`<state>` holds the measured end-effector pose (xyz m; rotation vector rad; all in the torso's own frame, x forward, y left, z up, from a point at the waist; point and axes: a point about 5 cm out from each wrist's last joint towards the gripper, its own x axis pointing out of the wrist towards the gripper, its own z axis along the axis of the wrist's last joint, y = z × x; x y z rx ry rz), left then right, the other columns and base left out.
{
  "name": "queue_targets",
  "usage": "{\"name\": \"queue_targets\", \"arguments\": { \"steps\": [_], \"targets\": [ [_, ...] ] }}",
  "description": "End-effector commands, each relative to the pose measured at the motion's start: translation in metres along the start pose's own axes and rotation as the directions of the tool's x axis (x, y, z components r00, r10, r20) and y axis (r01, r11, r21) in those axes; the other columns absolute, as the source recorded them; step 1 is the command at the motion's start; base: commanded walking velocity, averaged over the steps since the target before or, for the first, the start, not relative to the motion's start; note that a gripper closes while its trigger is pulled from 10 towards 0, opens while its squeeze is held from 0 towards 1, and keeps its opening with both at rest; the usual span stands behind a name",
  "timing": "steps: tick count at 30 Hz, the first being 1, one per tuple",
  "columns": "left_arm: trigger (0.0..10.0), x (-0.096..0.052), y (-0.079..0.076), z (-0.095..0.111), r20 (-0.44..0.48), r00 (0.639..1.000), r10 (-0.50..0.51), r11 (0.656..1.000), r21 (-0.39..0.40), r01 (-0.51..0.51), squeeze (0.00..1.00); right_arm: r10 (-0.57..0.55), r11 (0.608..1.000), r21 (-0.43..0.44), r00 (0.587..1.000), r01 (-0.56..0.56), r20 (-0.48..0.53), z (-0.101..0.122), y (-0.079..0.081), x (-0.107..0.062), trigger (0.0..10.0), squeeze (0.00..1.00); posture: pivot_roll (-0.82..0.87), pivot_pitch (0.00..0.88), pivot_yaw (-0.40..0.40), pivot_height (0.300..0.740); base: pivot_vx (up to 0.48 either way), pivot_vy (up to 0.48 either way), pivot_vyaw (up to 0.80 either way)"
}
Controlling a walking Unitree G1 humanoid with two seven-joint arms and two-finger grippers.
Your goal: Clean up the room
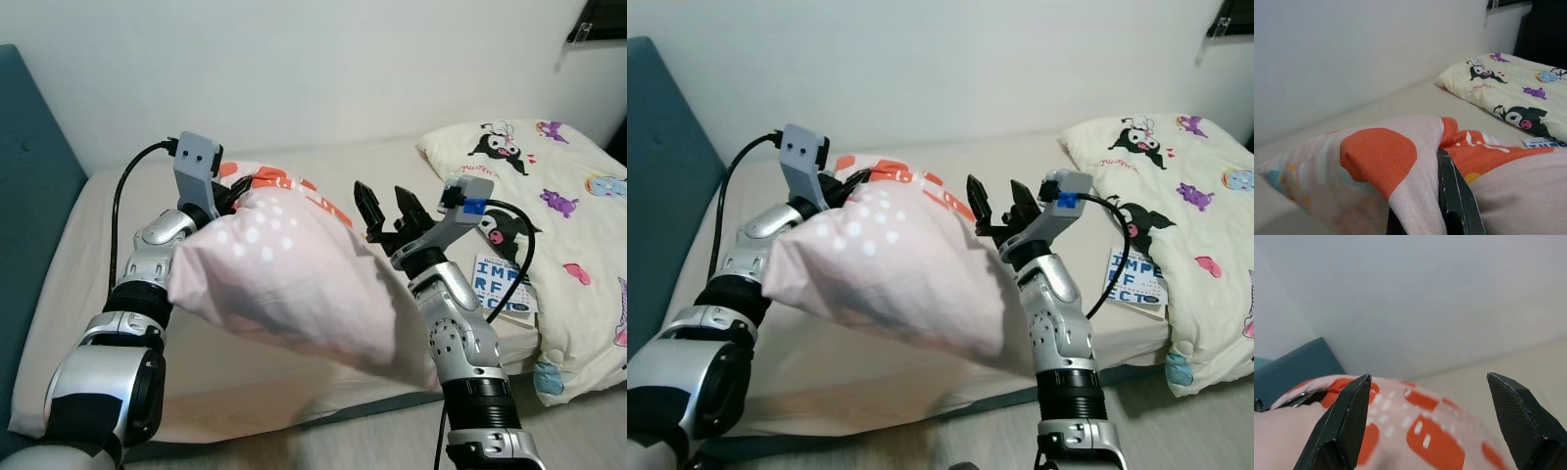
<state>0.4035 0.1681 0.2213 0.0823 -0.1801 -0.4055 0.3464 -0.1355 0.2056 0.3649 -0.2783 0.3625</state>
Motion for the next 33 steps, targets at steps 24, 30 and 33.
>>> {"name": "queue_targets", "arguments": {
  "steps": [24, 30, 33],
  "targets": [
    [10.0, 0.0045, 0.0063, 0.0238, 0.106, 0.993, 0.048, 0.999, 0.02, -0.051, 0.0, 0.003, 1.0, -0.006, 1.0, -0.003, -0.002, -0.0017, 0.0004, 0.0034, 10.0, 0.0, -0.24, 0.056, 0.011, 0.74, 0.0, 0.457, -0.32],
    [10.0, 0.0055, 0.0044, 0.0239, 0.113, 0.992, 0.053, 0.998, 0.01, -0.054, 0.0, 0.007, 1.0, -0.006, 1.0, -0.007, -0.003, -0.0017, 0.0008, 0.0038, 10.0, 0.0, -0.24, 0.052, 0.011, 0.74, 0.0, 0.3, 0.0],
    [10.0, 0.0057, 0.0043, 0.0243, 0.119, 0.991, 0.06, 0.998, 0.004, -0.061, 0.0, 0.007, 1.0, -0.006, 1.0, -0.007, -0.002, -0.0016, 0.0008, 0.0039, 10.0, 0.0, -0.24, 0.053, 0.012, 0.74, 0.0, 0.0, 0.0]
  ]
}}
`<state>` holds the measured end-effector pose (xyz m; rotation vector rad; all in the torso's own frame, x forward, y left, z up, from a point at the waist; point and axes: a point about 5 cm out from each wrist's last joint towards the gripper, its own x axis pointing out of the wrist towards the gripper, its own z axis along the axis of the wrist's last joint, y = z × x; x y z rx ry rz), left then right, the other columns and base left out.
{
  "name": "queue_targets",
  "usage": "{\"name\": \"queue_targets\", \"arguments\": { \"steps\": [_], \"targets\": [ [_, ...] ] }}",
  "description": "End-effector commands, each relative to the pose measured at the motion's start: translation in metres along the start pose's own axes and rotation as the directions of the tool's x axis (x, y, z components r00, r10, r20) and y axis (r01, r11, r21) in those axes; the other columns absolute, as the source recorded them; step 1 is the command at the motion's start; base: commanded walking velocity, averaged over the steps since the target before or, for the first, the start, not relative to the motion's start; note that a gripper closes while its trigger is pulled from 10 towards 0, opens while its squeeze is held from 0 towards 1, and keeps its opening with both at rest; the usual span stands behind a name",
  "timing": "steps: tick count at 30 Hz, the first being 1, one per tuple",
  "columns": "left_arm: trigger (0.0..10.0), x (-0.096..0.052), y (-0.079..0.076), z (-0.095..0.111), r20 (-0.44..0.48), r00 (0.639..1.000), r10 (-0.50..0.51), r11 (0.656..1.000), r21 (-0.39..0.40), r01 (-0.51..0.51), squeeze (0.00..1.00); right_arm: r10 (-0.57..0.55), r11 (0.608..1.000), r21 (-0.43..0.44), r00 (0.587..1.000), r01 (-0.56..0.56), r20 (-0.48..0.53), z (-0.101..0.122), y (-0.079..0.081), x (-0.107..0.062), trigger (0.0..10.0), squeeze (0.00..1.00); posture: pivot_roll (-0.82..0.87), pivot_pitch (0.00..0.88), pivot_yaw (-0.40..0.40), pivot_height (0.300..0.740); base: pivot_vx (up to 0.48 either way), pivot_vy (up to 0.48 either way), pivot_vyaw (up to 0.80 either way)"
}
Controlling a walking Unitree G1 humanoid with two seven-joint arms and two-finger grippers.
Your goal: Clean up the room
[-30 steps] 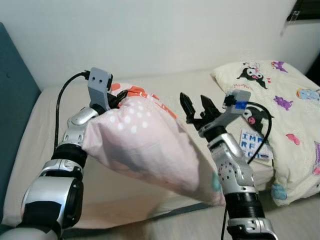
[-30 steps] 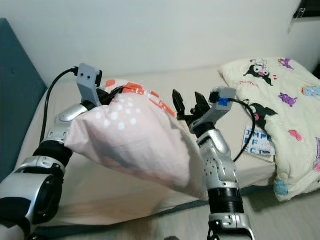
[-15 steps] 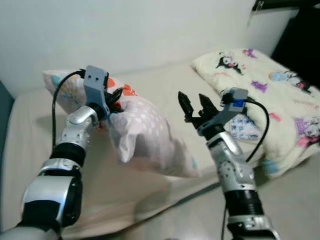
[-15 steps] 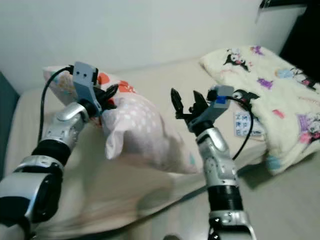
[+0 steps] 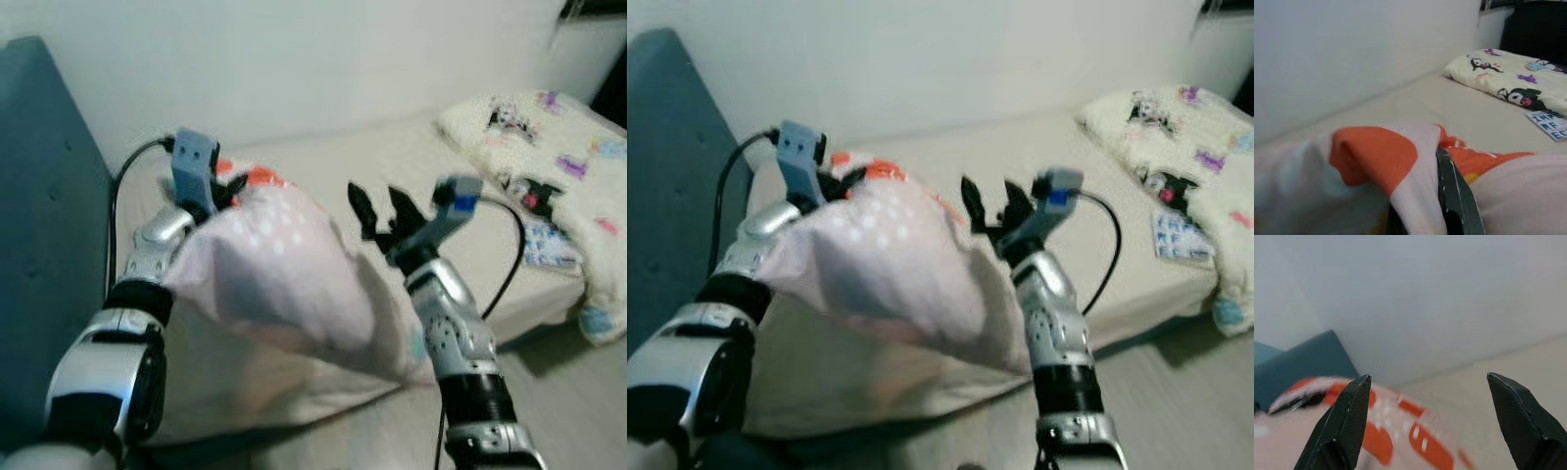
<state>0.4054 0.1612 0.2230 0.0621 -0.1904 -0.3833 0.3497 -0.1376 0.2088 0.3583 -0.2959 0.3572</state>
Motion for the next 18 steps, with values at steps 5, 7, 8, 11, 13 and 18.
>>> {"name": "queue_targets", "arguments": {
  "steps": [5, 7, 8, 11, 13, 18],
  "targets": [
    [10.0, 0.003, 0.005, 0.019, 0.099, 0.994, 0.043, 0.999, 0.004, -0.044, 0.0, 0.012, 1.0, 0.005, 1.0, -0.012, -0.015, -0.005, 0.004, 0.0, 10.0, 0.0, -0.24, 0.055, 0.011, 0.74, 0.0, -0.373, 0.0],
    [10.0, 0.003, -0.001, 0.016, 0.098, 0.995, 0.033, 0.999, -0.007, -0.032, 0.0, 0.015, 1.0, 0.004, 1.0, -0.015, -0.015, -0.005, 0.004, 0.0, 10.0, 0.0, -0.24, 0.055, 0.009, 0.74, 0.0, -0.465, 0.0],
    [10.0, 0.003, -0.001, 0.016, 0.098, 0.995, 0.033, 0.999, -0.007, -0.032, 0.0, 0.015, 1.0, 0.004, 1.0, -0.015, -0.015, -0.005, 0.004, 0.0, 10.0, 0.0, -0.24, 0.055, 0.009, 0.74, 0.0, -0.465, 0.0],
    [10.0, 0.004, -0.008, 0.012, 0.097, 0.995, 0.026, 0.999, -0.021, -0.024, 0.0, 0.02, 1.0, 0.003, 1.0, -0.02, -0.016, -0.006, 0.005, 0.001, 10.0, 0.0, -0.24, 0.054, 0.007, 0.74, 0.0, -0.467, 0.0],
    [10.0, 0.004, -0.009, 0.011, 0.101, 0.994, 0.029, 0.999, -0.029, -0.027, 0.0, 0.022, 1.0, 0.003, 1.0, -0.022, -0.016, -0.006, 0.005, 0.001, 10.0, 0.0, -0.24, 0.054, 0.006, 0.74, 0.0, -0.469, 0.0],
    [10.0, 0.005, -0.013, 0.01, 0.109, 0.993, 0.039, 0.998, -0.05, -0.034, 0.0, 0.024, 1.0, 0.003, 1.0, -0.024, -0.015, -0.006, 0.006, 0.002, 10.0, 0.0, -0.23, 0.052, 0.008, 0.74, 0.0, -0.13, 0.0]
  ]
}}
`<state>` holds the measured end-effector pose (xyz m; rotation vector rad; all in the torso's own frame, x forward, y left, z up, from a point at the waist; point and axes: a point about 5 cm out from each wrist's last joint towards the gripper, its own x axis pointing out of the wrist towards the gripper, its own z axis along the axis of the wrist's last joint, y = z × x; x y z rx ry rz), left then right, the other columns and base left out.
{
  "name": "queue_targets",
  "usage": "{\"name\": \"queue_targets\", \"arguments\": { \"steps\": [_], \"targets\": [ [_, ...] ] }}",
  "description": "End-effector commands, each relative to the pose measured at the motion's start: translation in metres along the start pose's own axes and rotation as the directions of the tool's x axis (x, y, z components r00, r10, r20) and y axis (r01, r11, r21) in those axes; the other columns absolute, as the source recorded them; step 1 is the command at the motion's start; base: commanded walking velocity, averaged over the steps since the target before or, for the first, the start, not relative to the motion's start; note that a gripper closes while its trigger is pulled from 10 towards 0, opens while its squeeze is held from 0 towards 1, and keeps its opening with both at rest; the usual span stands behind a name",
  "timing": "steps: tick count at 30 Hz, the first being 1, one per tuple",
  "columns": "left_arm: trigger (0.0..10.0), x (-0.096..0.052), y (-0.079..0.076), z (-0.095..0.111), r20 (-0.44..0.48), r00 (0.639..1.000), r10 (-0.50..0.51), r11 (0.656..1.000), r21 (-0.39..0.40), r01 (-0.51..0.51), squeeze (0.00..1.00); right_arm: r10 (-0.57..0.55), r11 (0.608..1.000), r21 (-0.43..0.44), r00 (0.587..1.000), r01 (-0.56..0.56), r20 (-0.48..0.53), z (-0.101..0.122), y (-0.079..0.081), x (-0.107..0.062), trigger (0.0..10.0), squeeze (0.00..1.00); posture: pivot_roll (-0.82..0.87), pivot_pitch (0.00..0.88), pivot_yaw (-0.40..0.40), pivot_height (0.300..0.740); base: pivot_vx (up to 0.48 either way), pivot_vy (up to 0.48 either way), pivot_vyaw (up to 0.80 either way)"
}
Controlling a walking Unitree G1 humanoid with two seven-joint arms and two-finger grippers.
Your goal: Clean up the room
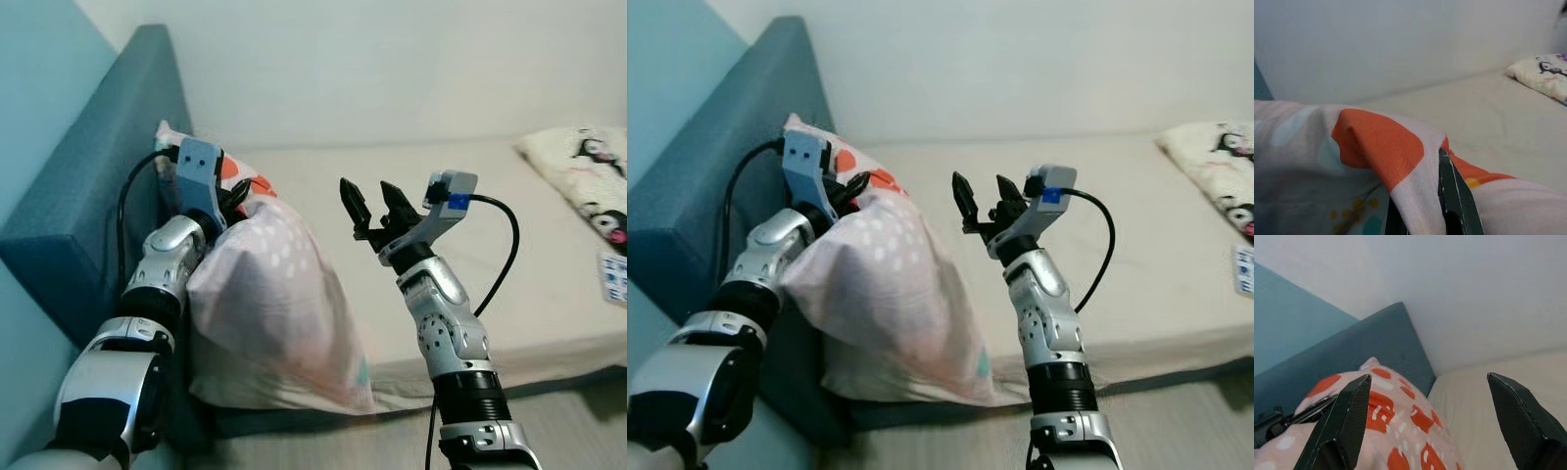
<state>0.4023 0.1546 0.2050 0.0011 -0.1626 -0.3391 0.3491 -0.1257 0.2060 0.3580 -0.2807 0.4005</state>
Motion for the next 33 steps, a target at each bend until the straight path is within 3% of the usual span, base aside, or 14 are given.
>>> {"name": "queue_targets", "arguments": {
  "steps": [1, 8, 11, 18, 20, 25, 33],
  "targets": [
    [10.0, 0.008, -0.007, 0.026, 0.127, 0.992, -0.016, 1.0, 0.009, 0.015, 0.0, -0.014, 1.0, -0.006, 1.0, 0.014, 0.008, 0.002, -0.004, 0.0, 10.0, 0.0, -0.23, 0.052, 0.008, 0.74, 0.0, 0.0, 0.0],
    [10.0, 0.008, -0.007, 0.028, 0.136, 0.991, -0.011, 1.0, 0.009, 0.01, 0.0, -0.009, 1.0, -0.013, 1.0, 0.009, 0.004, 0.0, -0.002, 0.0, 10.0, 0.0, -0.23, 0.047, 0.011, 0.74, 0.0, 0.0, 0.0],
    [10.0, 0.007, -0.008, 0.024, 0.131, 0.991, -0.003, 1.0, -0.006, 0.003, 0.0, 0.01, 0.998, -0.058, 1.0, -0.011, -0.022, -0.005, 0.002, 0.001, 10.0, 0.0, -0.23, 0.043, 0.009, 0.74, 0.0, -0.48, 0.0],
    [10.0, 0.005, -0.009, 0.021, 0.134, 0.991, 0.02, 0.999, -0.031, -0.016, 0.0, 0.015, 0.998, -0.064, 0.999, -0.017, -0.028, -0.006, 0.003, 0.001, 10.0, 0.0, -0.22, 0.04, 0.003, 0.74, 0.0, -0.478, 0.0],
    [10.0, 0.002, -0.014, 0.019, 0.169, 0.985, 0.015, 0.998, -0.069, -0.003, 0.0, 0.021, 0.997, -0.077, 0.999, -0.023, -0.036, -0.008, 0.003, 0.002, 10.0, 0.0, -0.22, 0.038, -0.001, 0.74, 0.0, 0.0, 0.0],
    [10.0, 0.002, -0.013, 0.02, 0.173, 0.985, 0.022, 0.998, -0.059, -0.012, 0.0, 0.022, 0.997, -0.079, 0.999, -0.025, -0.036, -0.007, 0.003, 0.003, 10.0, 0.0, -0.22, 0.036, 0.001, 0.74, 0.0, 0.0, 0.0],
    [10.0, 0.004, -0.009, 0.021, 0.151, 0.987, 0.056, 0.997, -0.053, -0.049, 0.0, 0.06, 0.987, -0.142, 0.997, -0.068, -0.057, -0.012, 0.007, -0.001, 10.0, 0.0, -0.22, 0.035, 0.01, 0.74, 0.36, 0.0, 0.0]
  ]
}}
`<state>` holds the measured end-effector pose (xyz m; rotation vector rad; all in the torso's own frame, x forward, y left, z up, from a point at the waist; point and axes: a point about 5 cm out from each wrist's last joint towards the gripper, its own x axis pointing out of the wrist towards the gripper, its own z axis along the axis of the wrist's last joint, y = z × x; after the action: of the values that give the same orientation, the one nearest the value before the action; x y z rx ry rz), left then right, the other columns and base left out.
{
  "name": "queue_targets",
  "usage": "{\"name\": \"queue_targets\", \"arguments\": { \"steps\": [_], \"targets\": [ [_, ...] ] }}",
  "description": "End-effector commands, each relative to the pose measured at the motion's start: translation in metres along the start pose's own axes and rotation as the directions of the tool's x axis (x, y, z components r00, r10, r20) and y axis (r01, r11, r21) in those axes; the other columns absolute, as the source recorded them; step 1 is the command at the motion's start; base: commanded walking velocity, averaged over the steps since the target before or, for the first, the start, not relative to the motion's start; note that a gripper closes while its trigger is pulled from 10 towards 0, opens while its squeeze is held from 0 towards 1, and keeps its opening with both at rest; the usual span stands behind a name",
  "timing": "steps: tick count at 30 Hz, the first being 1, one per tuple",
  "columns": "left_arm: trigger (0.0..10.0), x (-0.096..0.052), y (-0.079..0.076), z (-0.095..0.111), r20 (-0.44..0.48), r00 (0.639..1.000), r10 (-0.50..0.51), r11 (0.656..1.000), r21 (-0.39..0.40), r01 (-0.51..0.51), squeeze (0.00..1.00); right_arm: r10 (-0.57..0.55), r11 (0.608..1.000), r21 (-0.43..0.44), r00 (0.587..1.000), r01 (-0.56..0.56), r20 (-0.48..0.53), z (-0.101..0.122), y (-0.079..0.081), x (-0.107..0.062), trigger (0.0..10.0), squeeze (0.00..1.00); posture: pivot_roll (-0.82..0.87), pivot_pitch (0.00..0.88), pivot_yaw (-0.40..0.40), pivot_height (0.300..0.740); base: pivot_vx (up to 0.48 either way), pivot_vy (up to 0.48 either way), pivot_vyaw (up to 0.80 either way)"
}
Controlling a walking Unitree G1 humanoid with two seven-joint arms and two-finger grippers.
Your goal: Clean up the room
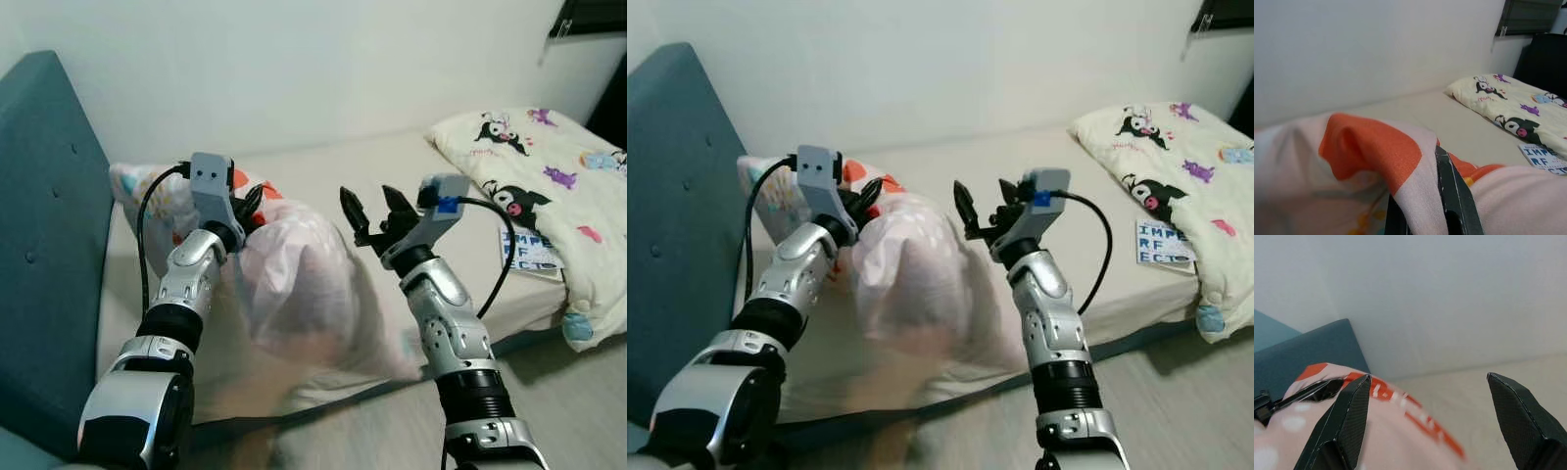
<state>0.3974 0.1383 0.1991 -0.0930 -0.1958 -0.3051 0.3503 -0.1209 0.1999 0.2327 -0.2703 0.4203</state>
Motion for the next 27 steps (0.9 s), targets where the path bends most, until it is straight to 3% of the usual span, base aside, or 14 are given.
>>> {"name": "queue_targets", "arguments": {
  "steps": [1, 7, 22, 27],
  "targets": [
    [10.0, 0.0056, 0.0061, 0.0271, 0.106, 0.994, 0.005, 0.999, 0.032, -0.009, 0.0, 0.033, 0.999, -0.03, 0.999, -0.033, -0.013, -0.0042, 0.0056, -0.0008, 10.0, 0.0, -0.22, 0.035, 0.01, 0.74, 0.405, 0.0, 0.0],
    [10.0, 0.0047, 0.0047, 0.0271, 0.108, 0.994, -0.008, 1.0, 0.03, 0.005, 0.0, 0.027, 0.998, -0.052, 0.999, -0.028, -0.027, -0.0069, 0.0048, -0.0011, 10.0, 0.0, -0.23, 0.031, 0.009, 0.74, 0.406, 0.0, 0.62],
    [10.0, 0.0063, 0.0029, 0.032, 0.128, 0.991, -0.029, 0.999, 0.046, 0.023, 0.0, 0.032, 0.997, -0.065, 0.999, -0.033, -0.02, -0.0061, 0.0057, -0.0011, 10.0, 0.0, -0.23, 0.031, 0.009, 0.74, 0.401, 0.0, 0.0],
    [10.0, 0.0054, 0.0074, 0.0327, 0.125, 0.992, -0.016, 0.998, 0.061, 0.008, 0.0, 0.033, 0.997, -0.073, 0.999, -0.035, -0.03, -0.0075, 0.0066, -0.0012, 10.0, 0.0, -0.23, 0.038, 0.007, 0.74, 0.0, 0.0, 0.0]
  ]
}}
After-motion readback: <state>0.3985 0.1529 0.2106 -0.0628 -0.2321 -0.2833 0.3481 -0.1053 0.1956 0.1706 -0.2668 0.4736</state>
